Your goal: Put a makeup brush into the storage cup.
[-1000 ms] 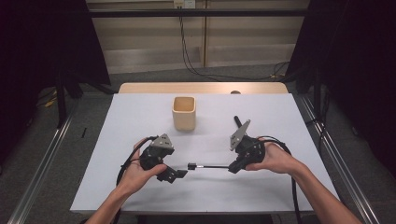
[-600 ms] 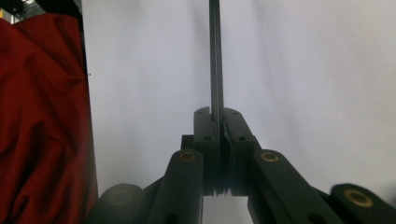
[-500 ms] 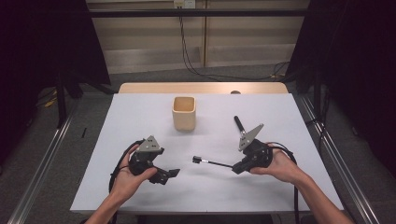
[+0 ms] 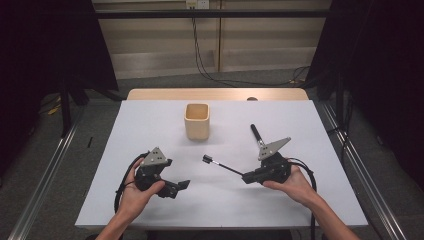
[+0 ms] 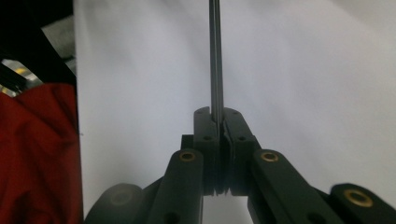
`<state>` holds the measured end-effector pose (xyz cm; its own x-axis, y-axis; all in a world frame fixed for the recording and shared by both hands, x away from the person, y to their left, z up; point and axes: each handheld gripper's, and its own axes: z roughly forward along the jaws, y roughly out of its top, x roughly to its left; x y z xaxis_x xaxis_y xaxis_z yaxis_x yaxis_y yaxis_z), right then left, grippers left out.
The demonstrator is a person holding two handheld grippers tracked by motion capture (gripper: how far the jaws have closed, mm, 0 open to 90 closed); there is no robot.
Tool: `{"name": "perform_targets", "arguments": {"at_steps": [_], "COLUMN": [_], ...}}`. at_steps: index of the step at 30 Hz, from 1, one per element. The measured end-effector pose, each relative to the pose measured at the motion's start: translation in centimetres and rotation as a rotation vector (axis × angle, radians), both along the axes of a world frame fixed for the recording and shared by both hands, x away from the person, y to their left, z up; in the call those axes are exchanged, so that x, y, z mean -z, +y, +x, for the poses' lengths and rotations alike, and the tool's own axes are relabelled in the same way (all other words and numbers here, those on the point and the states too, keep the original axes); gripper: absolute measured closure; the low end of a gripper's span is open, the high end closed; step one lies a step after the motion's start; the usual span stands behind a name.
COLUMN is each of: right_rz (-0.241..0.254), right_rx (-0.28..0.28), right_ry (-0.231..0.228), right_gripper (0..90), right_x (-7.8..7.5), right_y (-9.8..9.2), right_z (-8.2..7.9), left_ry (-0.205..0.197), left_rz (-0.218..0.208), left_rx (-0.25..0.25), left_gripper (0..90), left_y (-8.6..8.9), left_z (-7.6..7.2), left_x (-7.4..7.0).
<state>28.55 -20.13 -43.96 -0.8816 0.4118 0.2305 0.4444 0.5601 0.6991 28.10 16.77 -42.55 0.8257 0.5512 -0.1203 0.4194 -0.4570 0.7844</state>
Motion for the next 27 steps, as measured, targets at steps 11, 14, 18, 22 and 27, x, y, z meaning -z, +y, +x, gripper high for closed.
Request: {"name": "perform_targets", "arguments": {"at_steps": [11, 14, 18, 22, 27], "right_rz": [0.127, 0.149, 0.190, 0.214, 0.250], "right_rx": [0.042, 0.049, 0.061, 0.070, 0.087], "right_ry": [-0.067, -0.092, -0.117, -0.138, -0.171], "right_gripper": [86.4, 86.4, 86.4, 86.5, 86.4], "right_x": [0.0, -0.1, 0.0, 0.2, 0.2], "right_y": [0.1, 0.2, 0.3, 0.4, 0.6], "right_z": [-0.7, -1.0, -1.4, -1.4, -1.5], "left_ry": [-0.013, -0.027, -0.033, -0.028, -0.048], "left_rz": [0.010, 0.011, -0.001, -0.031, -0.043], "left_rx": [-0.004, -0.003, 0.006, 0.012, 0.015], "left_gripper": [4.8, 4.4, 5.7, 5.7, 5.1], "left_y": [0.1, 0.1, 0.1, -0.1, -0.2], "left_z": [-0.2, -0.2, -0.2, -0.2, -0.1], "left_x": [0.4, 0.4, 0.4, 0.3, 0.4]}}
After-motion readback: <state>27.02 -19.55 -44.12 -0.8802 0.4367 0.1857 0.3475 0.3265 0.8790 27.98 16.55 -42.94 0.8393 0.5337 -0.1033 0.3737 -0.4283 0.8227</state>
